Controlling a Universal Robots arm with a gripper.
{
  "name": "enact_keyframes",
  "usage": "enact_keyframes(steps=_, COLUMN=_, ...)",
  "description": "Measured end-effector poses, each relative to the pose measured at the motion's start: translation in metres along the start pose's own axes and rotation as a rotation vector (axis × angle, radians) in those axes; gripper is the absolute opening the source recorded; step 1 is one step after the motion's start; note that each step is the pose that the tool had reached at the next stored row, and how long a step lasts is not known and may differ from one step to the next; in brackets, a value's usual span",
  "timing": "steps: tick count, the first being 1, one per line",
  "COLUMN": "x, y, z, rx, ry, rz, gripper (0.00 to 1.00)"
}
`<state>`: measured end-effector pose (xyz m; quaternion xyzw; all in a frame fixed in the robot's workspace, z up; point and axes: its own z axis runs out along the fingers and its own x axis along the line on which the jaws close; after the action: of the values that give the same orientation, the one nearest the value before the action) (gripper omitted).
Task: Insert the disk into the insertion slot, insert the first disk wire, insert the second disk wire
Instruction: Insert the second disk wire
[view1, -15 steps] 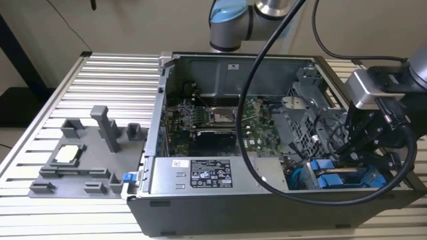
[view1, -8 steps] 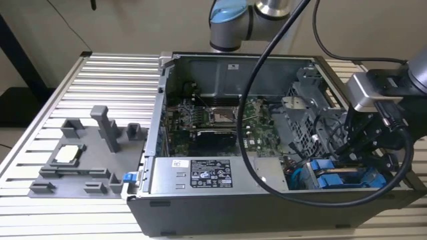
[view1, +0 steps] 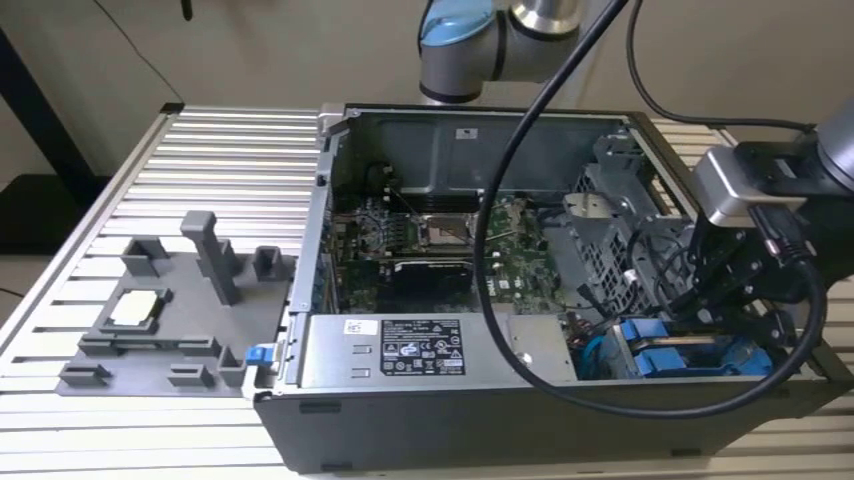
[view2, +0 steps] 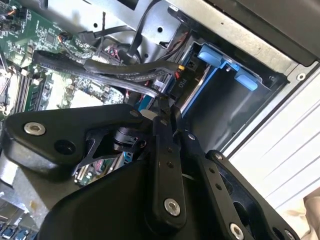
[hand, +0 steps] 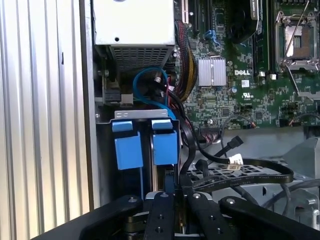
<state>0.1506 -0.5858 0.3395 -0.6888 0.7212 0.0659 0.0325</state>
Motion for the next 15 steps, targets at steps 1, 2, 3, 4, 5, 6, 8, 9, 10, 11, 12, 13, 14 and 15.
enact_keyframes(steps=1, x=0.0002, y=0.0, z=0.0, rx=-0.0004, ry=0.0, rz=0.0, gripper=0.16)
enact_keyframes(steps=2, x=0.0003, y=0.0, z=0.0001, rx=-0.0005, ry=-0.0001, rz=0.0, gripper=0.16)
enact_keyframes(steps=3, x=0.0006, y=-0.0001, z=0.0003, rx=-0.0006, ry=-0.0003, rz=0.0, gripper=0.16)
enact_keyframes(steps=4, x=0.0009, y=-0.0002, z=0.001, rx=-0.0007, ry=-0.0005, rz=0.0, gripper=0.16)
enact_keyframes(steps=5, x=0.0011, y=-0.0004, z=0.0015, rx=-0.0007, ry=0.0001, rz=0.0, gripper=0.16)
enact_keyframes(steps=6, x=0.0013, y=-0.0007, z=0.0024, rx=-0.0007, ry=0.0001, rz=0.0, gripper=0.16)
enact_keyframes(steps=8, x=0.0017, y=-0.0014, z=0.0035, rx=-0.0006, ry=0.0007, rz=0.0, gripper=0.16)
enact_keyframes(steps=9, x=0.0019, y=-0.0017, z=0.0039, rx=-0.0006, ry=0.0006, rz=0.0, gripper=0.16)
enact_keyframes(steps=10, x=0.0021, y=-0.0017, z=0.0041, rx=-0.0007, ry=0.0003, rz=0.0, gripper=0.16)
enact_keyframes(steps=11, x=0.0023, y=-0.0018, z=0.0042, rx=-0.001, ry=-0.0001, rz=0.001, gripper=0.16)
enact_keyframes(steps=12, x=0.0026, y=-0.0019, z=0.0041, rx=-0.0017, ry=-0.0001, rz=0.001, gripper=0.16)
enact_keyframes(steps=13, x=0.003, y=-0.0019, z=0.0042, rx=-0.0023, ry=-0.0009, rz=0.001, gripper=0.18)
enact_keyframes(steps=14, x=0.0032, y=-0.0019, z=0.0036, rx=-0.0027, ry=-0.0014, rz=0.001, gripper=0.18)
enact_keyframes(steps=15, x=0.0032, y=-0.0018, z=0.0024, rx=-0.003, ry=-0.0018, rz=0.001, gripper=0.18)
